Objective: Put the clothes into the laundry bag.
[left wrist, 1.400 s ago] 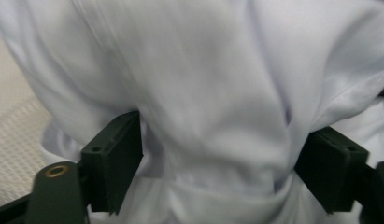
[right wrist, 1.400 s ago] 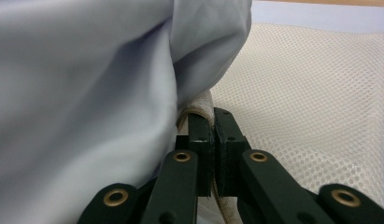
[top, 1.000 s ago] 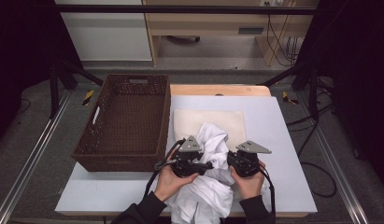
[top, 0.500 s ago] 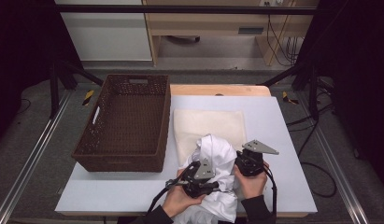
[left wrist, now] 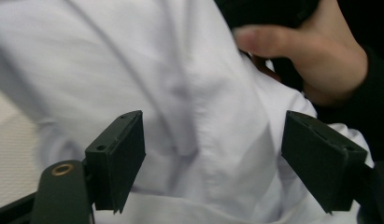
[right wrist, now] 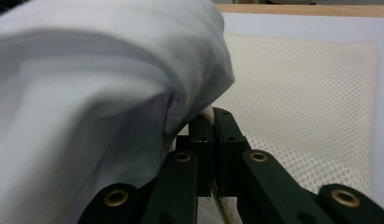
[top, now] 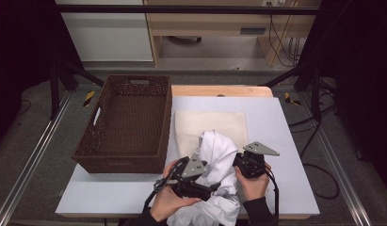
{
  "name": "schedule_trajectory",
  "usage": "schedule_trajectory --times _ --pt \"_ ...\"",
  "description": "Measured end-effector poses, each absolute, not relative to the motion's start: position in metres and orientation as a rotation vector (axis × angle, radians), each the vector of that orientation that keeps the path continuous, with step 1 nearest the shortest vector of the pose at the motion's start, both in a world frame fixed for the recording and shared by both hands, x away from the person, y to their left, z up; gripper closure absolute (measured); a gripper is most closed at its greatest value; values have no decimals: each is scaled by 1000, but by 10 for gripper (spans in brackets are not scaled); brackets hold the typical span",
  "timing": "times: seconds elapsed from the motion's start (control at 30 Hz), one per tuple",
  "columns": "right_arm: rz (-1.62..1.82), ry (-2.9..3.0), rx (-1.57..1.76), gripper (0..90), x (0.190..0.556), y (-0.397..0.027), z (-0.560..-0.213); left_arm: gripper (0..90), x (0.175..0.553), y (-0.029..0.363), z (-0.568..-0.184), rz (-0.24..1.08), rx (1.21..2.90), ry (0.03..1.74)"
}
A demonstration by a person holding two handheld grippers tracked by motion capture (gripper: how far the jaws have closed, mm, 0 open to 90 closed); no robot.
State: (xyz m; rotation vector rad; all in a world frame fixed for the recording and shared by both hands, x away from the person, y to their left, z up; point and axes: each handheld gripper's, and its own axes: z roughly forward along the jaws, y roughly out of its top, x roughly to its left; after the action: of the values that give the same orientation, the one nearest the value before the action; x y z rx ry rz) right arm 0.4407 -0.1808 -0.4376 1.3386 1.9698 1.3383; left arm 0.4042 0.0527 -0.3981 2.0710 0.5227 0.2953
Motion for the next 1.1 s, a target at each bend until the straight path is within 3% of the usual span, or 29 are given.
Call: schedule_trajectory --times 0.17,0.3,0.37,0.47,0.53,0.6,0.83,1.1 --pt "1342 1970 1326 876 439 -180 -436 212 432 67 -398 370 2028 619" --pt "1352 1969 1317 876 438 -178 -433 244 455 62 -419 240 2089 670" --pt "1347 1971 1317 876 438 -177 -434 360 459 59 -426 198 2095 673" --pt "1336 1976 1321 876 439 -178 -435 621 457 57 -428 164 2099 633" --pt "1345 1970 1329 876 439 -178 -436 729 450 56 -426 181 2099 605" --pt "1345 1969 1327 877 439 -178 -436 769 442 54 -424 184 2095 575" --pt "1353 1950 1341 879 439 -179 -435 791 413 36 -430 204 2146 463" --pt "1377 1942 1315 879 436 -176 -433 783 425 21 -455 180 2231 523"
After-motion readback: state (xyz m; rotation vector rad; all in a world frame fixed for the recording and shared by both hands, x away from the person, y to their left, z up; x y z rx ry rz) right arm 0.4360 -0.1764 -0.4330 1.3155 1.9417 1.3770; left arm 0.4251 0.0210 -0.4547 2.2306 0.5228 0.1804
